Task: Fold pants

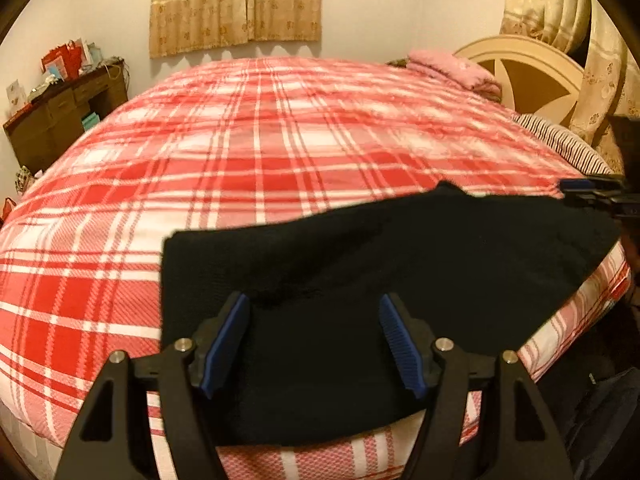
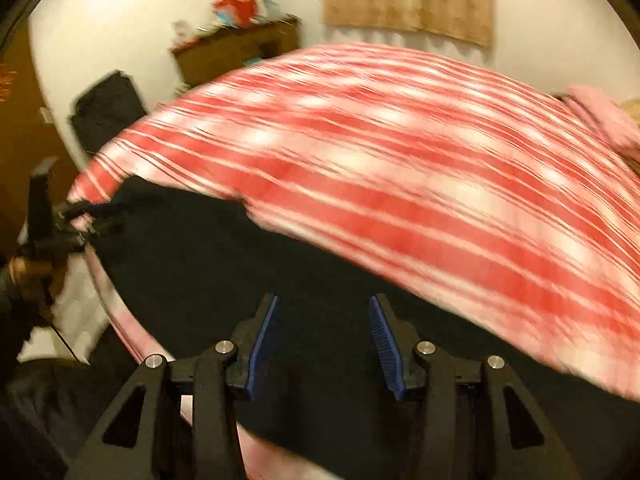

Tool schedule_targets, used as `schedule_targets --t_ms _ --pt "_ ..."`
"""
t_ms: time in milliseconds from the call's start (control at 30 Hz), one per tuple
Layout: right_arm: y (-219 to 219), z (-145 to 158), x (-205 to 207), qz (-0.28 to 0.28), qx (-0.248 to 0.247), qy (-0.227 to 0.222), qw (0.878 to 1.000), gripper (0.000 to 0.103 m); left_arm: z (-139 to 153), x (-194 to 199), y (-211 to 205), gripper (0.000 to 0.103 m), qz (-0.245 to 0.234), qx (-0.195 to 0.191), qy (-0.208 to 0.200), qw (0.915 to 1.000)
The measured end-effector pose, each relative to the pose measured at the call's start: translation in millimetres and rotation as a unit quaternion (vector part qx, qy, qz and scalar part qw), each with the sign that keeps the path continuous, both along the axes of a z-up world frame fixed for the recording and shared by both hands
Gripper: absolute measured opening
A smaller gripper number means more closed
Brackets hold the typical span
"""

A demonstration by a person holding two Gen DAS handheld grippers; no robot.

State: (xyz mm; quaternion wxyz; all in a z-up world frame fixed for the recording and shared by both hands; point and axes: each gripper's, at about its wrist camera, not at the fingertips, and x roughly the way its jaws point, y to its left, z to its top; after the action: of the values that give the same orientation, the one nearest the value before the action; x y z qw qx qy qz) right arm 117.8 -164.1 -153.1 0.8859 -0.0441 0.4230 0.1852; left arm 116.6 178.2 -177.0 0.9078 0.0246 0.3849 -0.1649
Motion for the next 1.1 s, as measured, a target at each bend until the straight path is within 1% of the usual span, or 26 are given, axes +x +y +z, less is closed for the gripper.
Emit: schedule_targets --t_ms 67,133,200,233,300,333,367,400,433,467,533,633,700,767,833,900,967,1067,1100 --pt "31.0 1.4 16.9 0.031 0.049 0.005 0.998 0.049 2.7 0.3 5.8 0.075 0.008 -0.003 -0.005 1.0000" --pt "60.9 -1.1 33.9 0.056 0.099 0.019 0.993 0.049 2.6 3.4 15.7 0.075 0.026 -0.002 -0.004 0.9996" --pt "85.7 -9.2 48.6 0.072 0.120 0.032 0.990 0.049 -2.0 6.4 21.8 0.078 0.037 0.002 0.002 0.9993" --pt "96.6 -13.2 51.3 0.078 0.119 0.037 0.989 0.049 -7.6 10.2 23.5 0.079 0.045 0.011 0.012 0.9989" --pt "109.5 -30.3 63.1 0.076 0.109 0.057 0.989 0.049 -13.9 11.2 23.9 0.079 0.052 0.025 0.012 0.9983" --pt "112.3 -42.6 71.4 0.061 0.093 0.071 0.991 0.049 -16.7 12.9 24.3 0.084 0.062 0.037 0.010 0.9973" --pt "111.9 -55.2 80.5 0.040 0.081 0.088 0.992 0.049 -20.9 15.7 27.4 0.088 0.070 0.039 0.022 0.9965" --pt "108.8 -61.1 86.5 0.034 0.093 0.098 0.990 0.049 -25.2 18.6 30.9 0.088 0.074 0.033 0.033 0.9962" --pt "104.7 -61.3 89.1 0.031 0.108 0.095 0.989 0.049 -28.0 19.7 34.8 0.088 0.074 0.021 0.031 0.9965" --pt "104.6 -60.5 89.8 0.030 0.109 0.099 0.989 0.049 -27.0 18.3 34.7 0.089 0.072 0.023 0.025 0.9968" --pt "107.6 -57.1 86.6 0.031 0.096 0.094 0.990 0.049 -25.2 18.2 32.3 0.090 0.067 0.029 0.023 0.9970" --pt "117.4 -50.6 77.4 0.028 0.074 0.083 0.993 0.049 -22.2 14.9 35.3 0.090 0.069 0.025 0.024 0.9970" --pt "122.1 -40.5 64.5 0.042 0.073 0.066 0.994 0.049 -19.9 10.7 37.0 0.090 0.074 0.031 0.023 0.9965" --pt "132.0 -31.8 48.2 0.064 0.072 0.046 0.994 0.050 -21.5 11.0 43.3 0.090 0.089 0.042 0.022 0.9949" --pt "144.5 -28.4 37.4 0.081 0.073 0.035 0.993 0.051 -23.0 12.9 47.5 0.090 0.101 0.042 0.025 0.9937" --pt "161.9 -32.3 28.4 0.102 0.069 0.034 0.992 0.051 -22.6 12.4 48.2 0.090 0.101 0.045 0.026 0.9936" --pt "173.3 -39.9 22.4 0.110 0.061 0.038 0.991 0.052 -23.7 13.3 47.8 0.090 0.100 0.050 0.028 0.9933" --pt "188.7 -65.2 19.1 0.110 0.044 0.069 0.991 0.052 -24.7 13.6 47.9 0.091 0.100 0.050 0.028 0.9933" --pt "190.6 -71.2 17.9 0.109 0.040 0.071 0.991 0.052 -24.8 13.6 46.8 0.091 0.100 0.051 0.030 0.9932"
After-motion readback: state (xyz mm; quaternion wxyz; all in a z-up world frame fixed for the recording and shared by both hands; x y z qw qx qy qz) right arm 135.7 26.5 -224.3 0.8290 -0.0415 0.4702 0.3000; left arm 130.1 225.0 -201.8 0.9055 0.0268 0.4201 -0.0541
